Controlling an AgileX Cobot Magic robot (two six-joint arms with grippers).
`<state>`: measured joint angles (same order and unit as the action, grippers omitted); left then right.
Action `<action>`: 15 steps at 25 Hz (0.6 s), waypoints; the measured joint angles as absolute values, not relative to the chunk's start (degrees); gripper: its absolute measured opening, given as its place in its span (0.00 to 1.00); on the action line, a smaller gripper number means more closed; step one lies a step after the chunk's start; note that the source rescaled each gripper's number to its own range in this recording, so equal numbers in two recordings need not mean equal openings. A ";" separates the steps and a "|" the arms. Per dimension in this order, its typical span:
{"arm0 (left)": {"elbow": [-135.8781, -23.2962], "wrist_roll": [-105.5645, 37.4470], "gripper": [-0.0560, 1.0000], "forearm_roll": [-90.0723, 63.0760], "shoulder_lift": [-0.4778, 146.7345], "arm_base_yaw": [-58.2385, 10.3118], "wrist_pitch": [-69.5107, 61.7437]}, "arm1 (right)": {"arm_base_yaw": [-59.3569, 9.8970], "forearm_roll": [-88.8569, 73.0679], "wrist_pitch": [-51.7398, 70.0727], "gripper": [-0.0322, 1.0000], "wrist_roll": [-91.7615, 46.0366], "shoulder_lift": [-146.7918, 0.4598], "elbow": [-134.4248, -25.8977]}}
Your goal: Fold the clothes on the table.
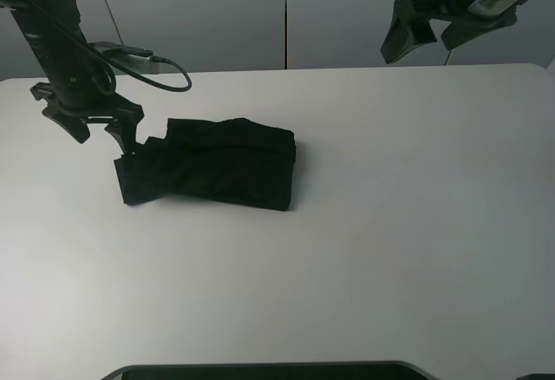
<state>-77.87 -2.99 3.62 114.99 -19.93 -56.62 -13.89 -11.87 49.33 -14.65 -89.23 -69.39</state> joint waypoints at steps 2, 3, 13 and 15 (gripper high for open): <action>-77.76 -2.99 0.99 3.51 113.81 -19.47 -56.62 | -13.89 -11.65 49.62 0.94 -14.43 -88.97 -69.39; -77.76 -2.99 0.99 3.51 112.56 -19.47 -56.62 | -13.89 -11.60 49.75 0.94 -14.43 -88.74 -69.39; -76.74 -2.99 0.99 3.21 88.54 -19.47 -59.55 | -13.89 -7.13 58.43 0.90 -12.21 -72.17 -68.52; -75.15 -2.48 0.99 3.21 82.93 -19.47 -60.31 | -13.89 -6.77 60.67 0.90 -11.96 -67.49 -66.44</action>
